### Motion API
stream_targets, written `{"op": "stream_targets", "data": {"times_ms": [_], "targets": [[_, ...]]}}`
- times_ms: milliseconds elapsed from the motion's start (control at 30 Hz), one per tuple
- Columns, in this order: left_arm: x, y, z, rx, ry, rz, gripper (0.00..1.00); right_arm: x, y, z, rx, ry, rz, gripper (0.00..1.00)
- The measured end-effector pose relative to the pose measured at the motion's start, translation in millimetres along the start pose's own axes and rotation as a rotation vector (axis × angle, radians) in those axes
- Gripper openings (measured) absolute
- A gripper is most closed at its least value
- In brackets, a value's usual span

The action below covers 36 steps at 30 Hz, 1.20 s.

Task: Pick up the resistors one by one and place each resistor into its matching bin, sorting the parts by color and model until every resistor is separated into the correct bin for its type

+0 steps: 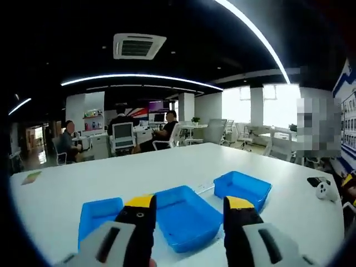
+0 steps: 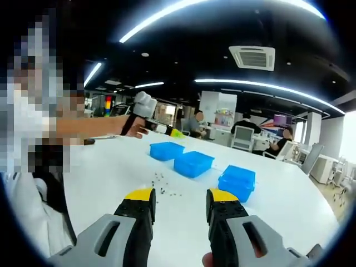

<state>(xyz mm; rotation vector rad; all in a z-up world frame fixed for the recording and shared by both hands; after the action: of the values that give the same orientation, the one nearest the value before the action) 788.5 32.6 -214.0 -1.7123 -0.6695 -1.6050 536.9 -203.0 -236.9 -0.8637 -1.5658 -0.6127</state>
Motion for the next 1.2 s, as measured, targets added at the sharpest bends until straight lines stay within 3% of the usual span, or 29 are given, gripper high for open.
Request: {"op": "stream_targets", "data": {"times_ms": [200, 467, 667, 800, 900, 1033, 1200], "targets": [[8.7, -36.3, -20.9, -0.061, 0.010, -0.017, 0.49, -1.5, 0.7, 2.3, 0.016, -0.009, 0.012, 0.39], [8.9, -89.2, -55.3, -0.164, 0.031, -0.011, 0.50, -2.2, -0.1, 1.6, 0.017, -0.012, 0.021, 0.39], [-1.1, -121.7, -72.7, -0.196, -0.001, -0.041, 0.50, -1.6, 0.4, 4.1, 0.026, -0.016, 0.019, 0.39], [-4.9, -141.9, -74.4, -0.182, -0.059, -0.110, 0.49, -1.1, -0.3, 3.1, 0.023, -0.016, 0.017, 0.39], [-17.7, -155.5, -74.8, -0.162, -0.035, -0.114, 0.49, -1.8, -1.2, 1.7, 0.019, -0.015, 0.019, 0.39], [-30.6, -169.6, -77.8, -0.175, -0.072, -0.112, 0.49, -1.2, -1.9, 0.2, 0.016, -0.014, 0.015, 0.39], [-39.0, -178.6, -77.0, -0.181, -0.009, -0.085, 0.48, -2.5, -1.5, -0.6, 0.015, -0.014, 0.019, 0.39]]}}
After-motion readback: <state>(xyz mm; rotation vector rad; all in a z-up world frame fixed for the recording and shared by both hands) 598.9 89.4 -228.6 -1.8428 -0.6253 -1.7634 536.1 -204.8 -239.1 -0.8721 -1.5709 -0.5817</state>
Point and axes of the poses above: the point that each gripper's makers call its tool centre point, and the gripper's own axes: y roughly forward along the fingers, z roughly to its left, x roughly out of its top, the point moved 4 cm from there along -y, roughly backward along the fingers, and after that the axes turned 5 degrees about -z, right-handed, at the moved point
